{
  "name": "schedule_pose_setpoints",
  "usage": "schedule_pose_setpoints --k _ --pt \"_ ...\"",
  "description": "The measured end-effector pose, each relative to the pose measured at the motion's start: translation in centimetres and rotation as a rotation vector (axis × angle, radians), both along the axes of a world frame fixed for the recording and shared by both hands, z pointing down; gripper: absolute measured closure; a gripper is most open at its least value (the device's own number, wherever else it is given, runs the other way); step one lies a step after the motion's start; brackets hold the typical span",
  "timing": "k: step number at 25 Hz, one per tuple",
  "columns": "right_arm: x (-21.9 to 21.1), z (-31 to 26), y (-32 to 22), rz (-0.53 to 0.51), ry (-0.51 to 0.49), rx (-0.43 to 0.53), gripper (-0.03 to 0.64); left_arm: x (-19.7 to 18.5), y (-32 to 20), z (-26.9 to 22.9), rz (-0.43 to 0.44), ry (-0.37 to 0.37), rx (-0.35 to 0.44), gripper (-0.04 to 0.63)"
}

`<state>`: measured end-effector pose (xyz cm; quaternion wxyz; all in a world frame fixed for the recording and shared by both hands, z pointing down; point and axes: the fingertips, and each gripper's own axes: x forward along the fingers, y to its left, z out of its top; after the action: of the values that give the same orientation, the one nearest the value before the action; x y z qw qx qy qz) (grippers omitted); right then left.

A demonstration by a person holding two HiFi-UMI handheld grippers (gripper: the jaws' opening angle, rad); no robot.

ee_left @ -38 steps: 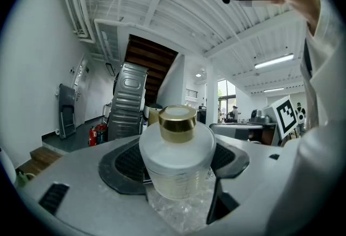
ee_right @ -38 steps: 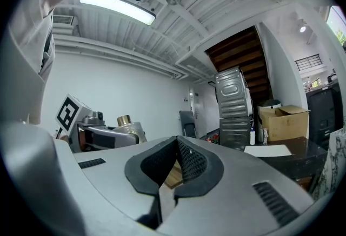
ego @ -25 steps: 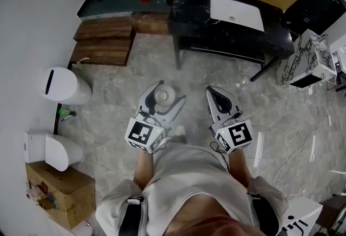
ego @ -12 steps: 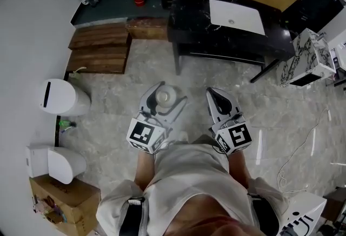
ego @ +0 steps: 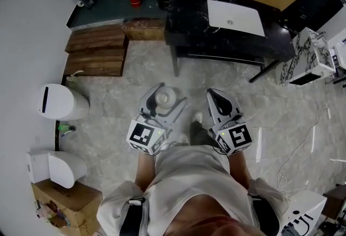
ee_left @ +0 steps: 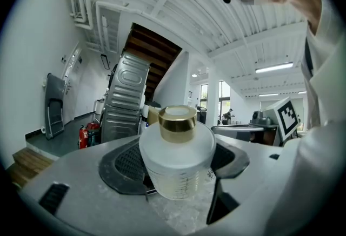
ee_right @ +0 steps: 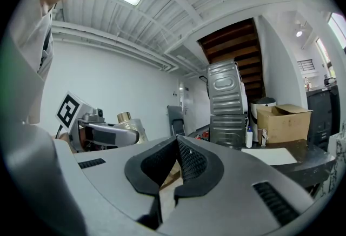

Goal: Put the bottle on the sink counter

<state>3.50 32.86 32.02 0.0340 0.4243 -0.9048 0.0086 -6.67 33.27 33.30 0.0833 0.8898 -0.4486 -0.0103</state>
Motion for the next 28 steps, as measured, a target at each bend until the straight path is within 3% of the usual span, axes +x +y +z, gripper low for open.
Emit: schedule_pose_setpoints --k 28 --pt "1.4 -0.7 -14.3 -0.110 -0.039 0.014 0.620 2.1 -13.0 -0.9 -0.090 -0.050 0.003 0.262"
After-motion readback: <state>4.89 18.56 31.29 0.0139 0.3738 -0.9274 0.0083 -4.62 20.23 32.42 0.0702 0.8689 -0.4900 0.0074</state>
